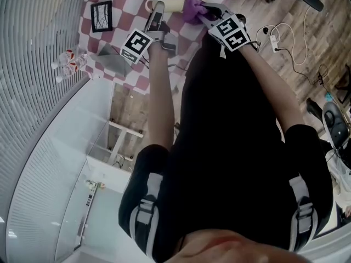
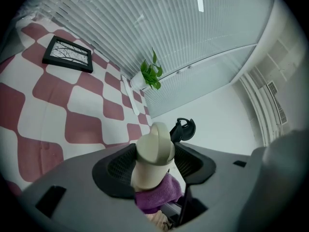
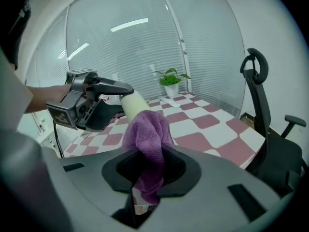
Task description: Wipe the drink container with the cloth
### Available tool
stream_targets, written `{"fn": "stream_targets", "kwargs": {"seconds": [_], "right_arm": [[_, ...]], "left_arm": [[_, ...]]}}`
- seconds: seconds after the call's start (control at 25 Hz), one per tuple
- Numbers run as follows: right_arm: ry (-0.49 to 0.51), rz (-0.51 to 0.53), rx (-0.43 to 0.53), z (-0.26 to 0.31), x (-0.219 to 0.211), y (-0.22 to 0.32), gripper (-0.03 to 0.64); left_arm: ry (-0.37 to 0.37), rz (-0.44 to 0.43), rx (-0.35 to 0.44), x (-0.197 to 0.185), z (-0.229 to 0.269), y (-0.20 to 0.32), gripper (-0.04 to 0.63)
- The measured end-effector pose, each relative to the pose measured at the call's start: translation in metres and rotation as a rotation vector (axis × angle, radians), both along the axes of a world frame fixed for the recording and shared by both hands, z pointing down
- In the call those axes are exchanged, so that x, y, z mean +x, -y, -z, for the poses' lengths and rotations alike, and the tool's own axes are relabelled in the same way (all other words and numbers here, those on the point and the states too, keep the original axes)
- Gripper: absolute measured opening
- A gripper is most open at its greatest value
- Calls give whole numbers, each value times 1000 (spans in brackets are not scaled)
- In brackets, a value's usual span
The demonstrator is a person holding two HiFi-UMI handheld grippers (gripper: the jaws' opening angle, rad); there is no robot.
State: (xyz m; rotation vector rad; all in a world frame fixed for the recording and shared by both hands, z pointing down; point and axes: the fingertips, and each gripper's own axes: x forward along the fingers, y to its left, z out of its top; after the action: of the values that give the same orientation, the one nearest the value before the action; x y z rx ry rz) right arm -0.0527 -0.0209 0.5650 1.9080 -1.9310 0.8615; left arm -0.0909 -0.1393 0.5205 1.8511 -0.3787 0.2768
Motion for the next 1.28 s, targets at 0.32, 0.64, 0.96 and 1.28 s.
{"fn": "stream_targets", "kwargs": {"seconds": [0.32, 0.64, 0.96, 1.28], "right_arm": [[83, -121, -91, -24, 27, -27, 92], [146, -84, -35, -1, 36, -14, 92], [152, 0, 76, 50, 25, 30, 92], [76, 79, 151, 90, 20, 54, 94]], "left_arm": [[-6, -14, -2, -2, -1, -2, 272], [-19, -86, 48, 1, 4, -8, 272], [-13, -210, 183, 3, 9, -19, 272], [-60, -309, 307, 4, 21, -37, 272]]}}
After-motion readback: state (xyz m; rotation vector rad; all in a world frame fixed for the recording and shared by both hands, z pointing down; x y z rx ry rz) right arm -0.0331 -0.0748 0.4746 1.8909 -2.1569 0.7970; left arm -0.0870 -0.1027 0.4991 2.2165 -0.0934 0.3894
